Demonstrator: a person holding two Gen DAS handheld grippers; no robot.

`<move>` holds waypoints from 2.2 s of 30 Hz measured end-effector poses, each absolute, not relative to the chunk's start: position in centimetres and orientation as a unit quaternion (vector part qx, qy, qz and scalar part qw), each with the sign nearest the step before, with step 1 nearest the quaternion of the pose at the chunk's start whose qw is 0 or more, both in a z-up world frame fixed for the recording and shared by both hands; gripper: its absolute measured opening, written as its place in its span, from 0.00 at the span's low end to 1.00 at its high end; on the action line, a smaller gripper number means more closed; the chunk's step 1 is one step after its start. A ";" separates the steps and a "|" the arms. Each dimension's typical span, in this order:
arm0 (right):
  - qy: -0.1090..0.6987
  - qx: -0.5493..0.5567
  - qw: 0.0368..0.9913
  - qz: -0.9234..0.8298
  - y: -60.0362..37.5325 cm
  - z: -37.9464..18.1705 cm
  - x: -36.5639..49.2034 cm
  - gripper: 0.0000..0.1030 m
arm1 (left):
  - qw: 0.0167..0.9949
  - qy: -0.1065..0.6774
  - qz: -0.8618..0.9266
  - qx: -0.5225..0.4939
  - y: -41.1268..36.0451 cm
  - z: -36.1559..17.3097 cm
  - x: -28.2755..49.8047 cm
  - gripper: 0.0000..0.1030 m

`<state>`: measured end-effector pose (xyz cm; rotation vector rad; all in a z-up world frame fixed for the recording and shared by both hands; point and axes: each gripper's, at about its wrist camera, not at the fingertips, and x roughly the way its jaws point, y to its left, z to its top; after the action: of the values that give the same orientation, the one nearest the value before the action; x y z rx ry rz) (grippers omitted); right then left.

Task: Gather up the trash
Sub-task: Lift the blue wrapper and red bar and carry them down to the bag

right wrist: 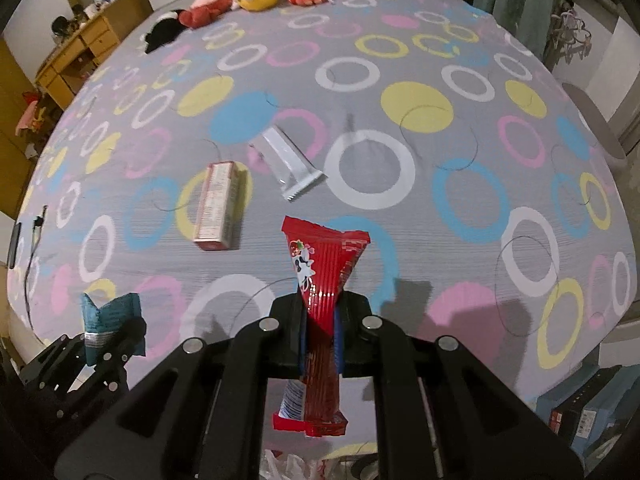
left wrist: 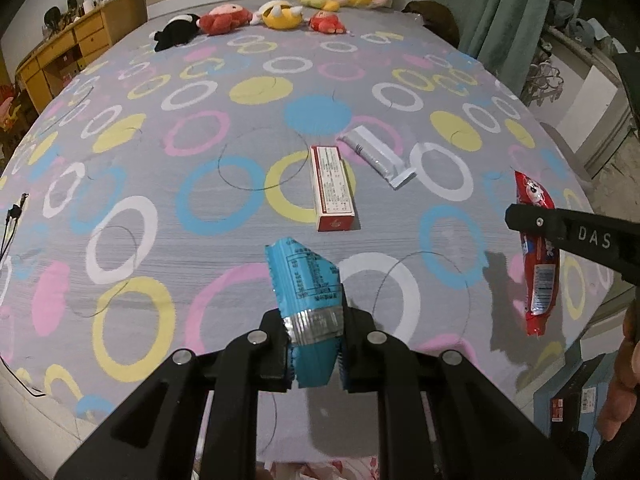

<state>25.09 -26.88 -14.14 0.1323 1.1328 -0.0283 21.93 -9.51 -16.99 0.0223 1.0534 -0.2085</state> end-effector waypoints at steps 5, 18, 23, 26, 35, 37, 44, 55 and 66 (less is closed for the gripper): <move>0.510 0.062 0.858 0.002 -26.2 -11.9 23.3 0.10 | 0.867 0.487 -0.104 0.019 -9.2 -15.1 20.3 0.15; 0.447 0.047 0.893 0.022 -24.4 -6.6 17.2 0.10 | 0.892 0.436 -0.114 0.025 -8.2 -9.7 15.1 0.15; 0.415 0.050 0.908 0.031 -24.0 -4.7 13.8 0.10 | 0.898 0.423 -0.118 0.021 -7.3 -8.2 12.9 0.15; 0.408 0.049 0.911 0.036 -23.8 -4.4 12.1 0.10 | 0.900 0.419 -0.119 0.027 -7.0 -7.6 11.7 0.15; 0.393 0.059 0.916 0.049 -24.3 -5.6 6.8 0.10 | 0.904 0.404 -0.128 0.053 -7.0 -7.2 7.6 0.15; 0.390 0.058 0.917 0.050 -24.4 -5.9 5.6 0.10 | 0.903 0.405 -0.130 0.060 -7.1 -7.4 6.9 0.15; 0.382 0.037 0.922 0.052 -23.8 -7.0 1.9 0.10 | 0.899 0.411 -0.137 0.070 -7.4 -8.6 4.8 0.15; 0.414 0.034 0.908 0.060 -22.4 -12.3 -0.6 0.10 | 0.876 0.450 -0.153 0.080 -7.8 -13.2 1.7 0.15; 0.493 0.036 0.867 0.061 -21.0 -22.2 -0.7 0.10 | 0.817 0.549 -0.150 0.099 -7.1 -24.9 0.7 0.16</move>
<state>-0.69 -21.04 -22.22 0.0759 1.0332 0.1267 0.68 -7.08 -24.93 0.2107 1.1696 -0.3196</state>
